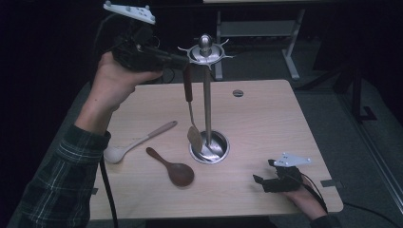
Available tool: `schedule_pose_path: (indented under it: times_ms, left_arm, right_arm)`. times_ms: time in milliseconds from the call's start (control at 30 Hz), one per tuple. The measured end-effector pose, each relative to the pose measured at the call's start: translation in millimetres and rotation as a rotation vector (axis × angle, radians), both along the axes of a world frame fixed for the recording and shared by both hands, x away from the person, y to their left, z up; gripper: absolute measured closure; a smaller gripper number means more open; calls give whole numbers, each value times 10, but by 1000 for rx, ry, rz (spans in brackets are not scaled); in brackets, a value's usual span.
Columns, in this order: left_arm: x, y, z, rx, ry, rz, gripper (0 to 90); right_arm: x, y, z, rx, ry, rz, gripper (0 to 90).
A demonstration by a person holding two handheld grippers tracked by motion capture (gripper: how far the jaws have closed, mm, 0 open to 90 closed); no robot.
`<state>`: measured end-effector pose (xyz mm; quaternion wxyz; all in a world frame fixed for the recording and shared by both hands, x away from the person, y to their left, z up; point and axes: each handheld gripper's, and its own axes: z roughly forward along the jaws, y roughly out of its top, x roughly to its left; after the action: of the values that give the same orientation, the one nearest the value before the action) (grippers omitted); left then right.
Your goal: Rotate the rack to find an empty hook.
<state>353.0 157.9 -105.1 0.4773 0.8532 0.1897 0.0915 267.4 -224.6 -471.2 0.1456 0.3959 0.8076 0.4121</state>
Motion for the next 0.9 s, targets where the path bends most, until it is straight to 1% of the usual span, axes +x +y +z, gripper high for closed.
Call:
schedule_pose_path:
  times_ms: [133,167,633,700,833,900]
  left_arm:
    - [46,-40,-42,22,-2,17,900]
    - [66,-31,-50,22,0,8,900]
    - [242,84,-100,-6,22,63,900]
    - [257,94,-109,-2,18,78,900]
    - [256,126,-135,-12,21,71,900]
    - [236,147,-159,-9,17,71,900]
  right_arm:
    - [1,-8,1,1,-2,1,139]
    - [1,-10,1,0,-1,-1,139]
    - [2,-8,0,-1,-1,2,139]
    - [2,-8,0,-1,-1,2,139]
    - [2,-8,-1,-1,0,3,139]
    - [0,-8,-1,-1,1,3,139]
